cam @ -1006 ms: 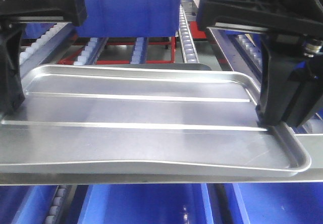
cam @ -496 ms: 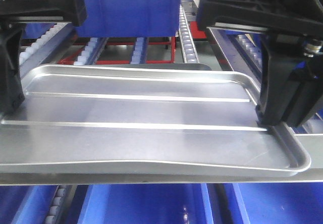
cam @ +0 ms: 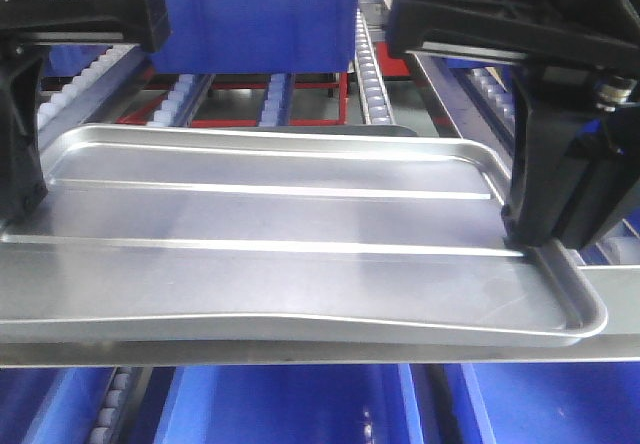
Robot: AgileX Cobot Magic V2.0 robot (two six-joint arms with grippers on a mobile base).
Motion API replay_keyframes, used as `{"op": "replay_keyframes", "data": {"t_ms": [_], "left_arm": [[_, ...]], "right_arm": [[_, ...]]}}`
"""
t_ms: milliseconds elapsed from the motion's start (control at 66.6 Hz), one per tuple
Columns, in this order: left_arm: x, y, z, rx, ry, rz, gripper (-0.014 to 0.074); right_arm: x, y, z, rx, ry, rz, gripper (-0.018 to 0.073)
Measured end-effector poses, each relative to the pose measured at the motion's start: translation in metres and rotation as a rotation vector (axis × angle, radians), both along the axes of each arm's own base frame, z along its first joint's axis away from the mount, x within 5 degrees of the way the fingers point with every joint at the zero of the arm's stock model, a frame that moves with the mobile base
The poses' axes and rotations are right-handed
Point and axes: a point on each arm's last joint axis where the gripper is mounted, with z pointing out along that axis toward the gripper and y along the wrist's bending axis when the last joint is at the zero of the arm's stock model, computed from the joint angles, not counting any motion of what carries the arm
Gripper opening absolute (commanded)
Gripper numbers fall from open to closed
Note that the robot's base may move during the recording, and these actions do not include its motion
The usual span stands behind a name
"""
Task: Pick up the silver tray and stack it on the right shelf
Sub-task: 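Lower the held tray with both grippers onto the tray on the shelf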
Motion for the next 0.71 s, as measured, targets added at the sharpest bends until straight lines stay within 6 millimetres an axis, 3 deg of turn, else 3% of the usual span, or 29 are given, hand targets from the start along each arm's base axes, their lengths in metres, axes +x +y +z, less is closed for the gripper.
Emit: {"op": "replay_keyframes", "data": {"t_ms": [180, 420, 706], "left_arm": [[0.015, 0.011, 0.0, -0.02, -0.006, 0.016, -0.0099], [0.05, 0.032, 0.003, -0.108, -0.087, 0.035, -0.01], [0.098, 0.048, -0.004, -0.079, -0.138, 0.031, -0.01]], "right_arm": [[0.016, 0.004, 0.011, -0.001, -0.035, 0.028, 0.0049], [0.058, 0.011, 0.017, 0.015, -0.104, 0.022, 0.0049], [0.11, 0.037, -0.011, 0.0, -0.113, 0.023, 0.0049]]}}
